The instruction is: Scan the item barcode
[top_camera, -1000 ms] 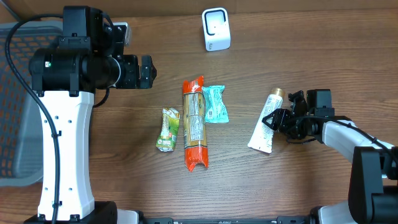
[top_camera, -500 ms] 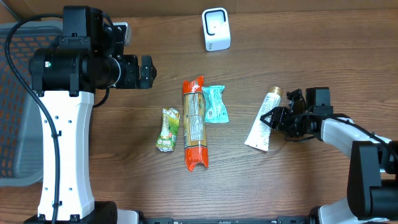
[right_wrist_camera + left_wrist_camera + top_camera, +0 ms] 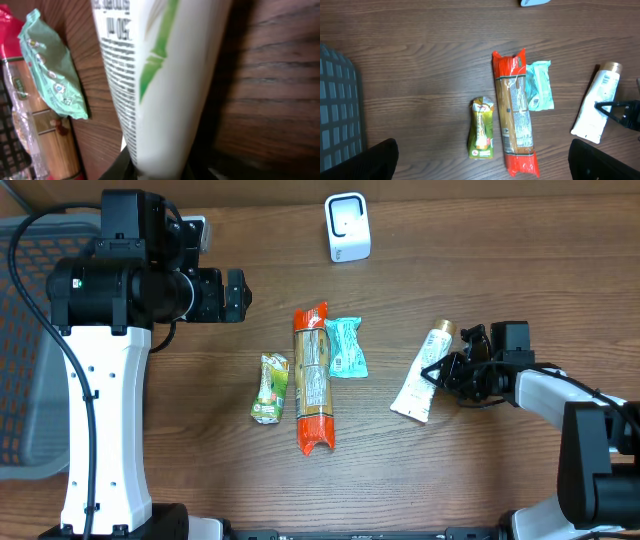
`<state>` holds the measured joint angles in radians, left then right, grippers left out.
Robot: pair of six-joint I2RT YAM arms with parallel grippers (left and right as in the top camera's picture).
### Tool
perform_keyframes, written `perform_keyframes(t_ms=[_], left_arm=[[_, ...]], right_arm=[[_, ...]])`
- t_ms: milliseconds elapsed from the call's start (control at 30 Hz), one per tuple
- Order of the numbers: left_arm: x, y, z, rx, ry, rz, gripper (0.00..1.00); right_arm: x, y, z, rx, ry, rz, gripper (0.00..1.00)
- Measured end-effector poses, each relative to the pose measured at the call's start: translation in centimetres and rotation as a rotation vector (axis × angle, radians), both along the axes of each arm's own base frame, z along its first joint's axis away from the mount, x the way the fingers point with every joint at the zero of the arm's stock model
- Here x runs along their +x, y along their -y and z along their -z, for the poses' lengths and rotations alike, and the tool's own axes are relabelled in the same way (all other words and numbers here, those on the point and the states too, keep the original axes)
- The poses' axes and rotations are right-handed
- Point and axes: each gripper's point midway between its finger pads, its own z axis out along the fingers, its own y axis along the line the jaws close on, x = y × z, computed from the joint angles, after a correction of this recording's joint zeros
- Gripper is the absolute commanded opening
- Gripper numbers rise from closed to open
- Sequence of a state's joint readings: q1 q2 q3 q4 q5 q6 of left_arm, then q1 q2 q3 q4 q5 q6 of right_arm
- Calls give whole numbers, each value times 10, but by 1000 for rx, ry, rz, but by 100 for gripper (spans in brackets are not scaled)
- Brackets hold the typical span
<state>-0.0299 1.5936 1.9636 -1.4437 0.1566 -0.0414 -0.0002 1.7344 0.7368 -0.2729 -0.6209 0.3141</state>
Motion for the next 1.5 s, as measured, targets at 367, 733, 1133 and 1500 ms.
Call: perform_keyframes(t_ms=[367, 733, 1133, 1500], left_arm=[[0, 0, 0, 0, 0, 1, 99], [0, 0, 0, 0, 0, 0, 99], [0, 0, 0, 0, 0, 0, 100], [0, 0, 0, 0, 0, 0, 100]], right_arm=[[0, -3, -3, 26, -4, -3, 4], [-6, -5, -4, 41, -45, -7, 4], [-26, -18, -8, 116, -91, -123, 4], [-30, -24, -10, 148, -86, -161, 4]])
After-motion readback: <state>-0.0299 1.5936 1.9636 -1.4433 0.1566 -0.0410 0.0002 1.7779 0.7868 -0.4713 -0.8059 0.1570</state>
